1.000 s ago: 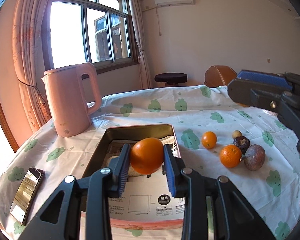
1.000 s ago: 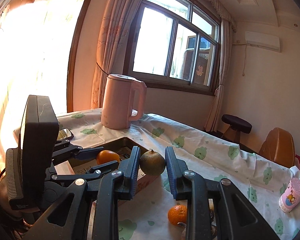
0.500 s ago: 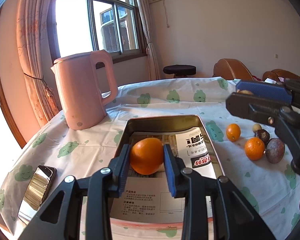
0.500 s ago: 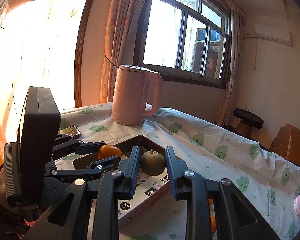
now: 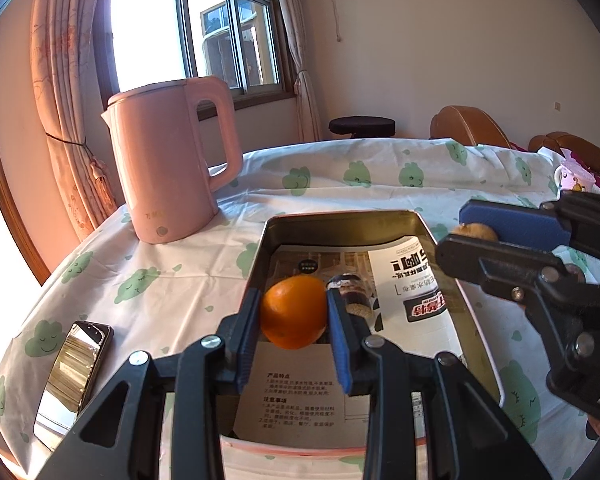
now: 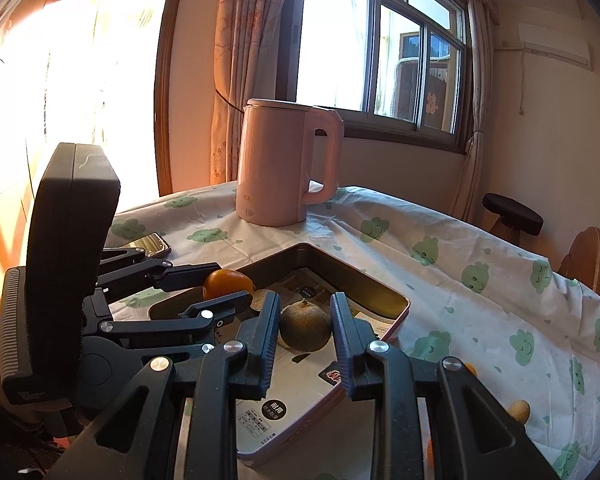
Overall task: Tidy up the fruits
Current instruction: 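Lower the orange into the tin with the left gripper while the right holds the brown fruit above it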
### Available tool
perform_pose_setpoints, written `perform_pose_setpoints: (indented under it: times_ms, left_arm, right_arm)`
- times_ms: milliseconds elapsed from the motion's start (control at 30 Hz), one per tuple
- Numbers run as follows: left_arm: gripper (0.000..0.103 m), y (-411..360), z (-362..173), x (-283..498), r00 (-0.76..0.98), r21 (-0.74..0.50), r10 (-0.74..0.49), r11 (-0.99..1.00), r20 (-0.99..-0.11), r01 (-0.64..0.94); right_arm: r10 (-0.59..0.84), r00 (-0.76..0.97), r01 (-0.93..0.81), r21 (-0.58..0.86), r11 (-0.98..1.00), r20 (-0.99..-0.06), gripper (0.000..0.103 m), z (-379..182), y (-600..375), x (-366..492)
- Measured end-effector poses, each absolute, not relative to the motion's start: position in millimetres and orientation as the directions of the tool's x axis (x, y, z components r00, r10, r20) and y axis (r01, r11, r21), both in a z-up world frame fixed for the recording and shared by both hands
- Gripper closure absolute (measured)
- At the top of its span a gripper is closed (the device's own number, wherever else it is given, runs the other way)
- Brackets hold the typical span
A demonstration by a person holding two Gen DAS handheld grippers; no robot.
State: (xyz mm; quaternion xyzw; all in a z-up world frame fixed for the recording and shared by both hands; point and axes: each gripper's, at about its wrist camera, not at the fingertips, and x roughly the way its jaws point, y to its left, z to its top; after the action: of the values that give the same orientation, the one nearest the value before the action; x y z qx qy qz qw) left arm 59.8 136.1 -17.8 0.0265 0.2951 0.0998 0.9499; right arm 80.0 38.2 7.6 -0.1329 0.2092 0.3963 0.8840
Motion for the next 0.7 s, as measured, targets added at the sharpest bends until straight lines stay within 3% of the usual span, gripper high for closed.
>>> perform_pose_setpoints:
  times_ms: [700]
  left_arm:
    - [0.069,144.6,-30.8,73.2,0.755,0.095,0.189,0.981,-0.628,-0.167]
  right_arm:
    - [0.621,0.57,-0.756,-0.047,0.653,-0.537,0.075,-12.4,50.1,87.4]
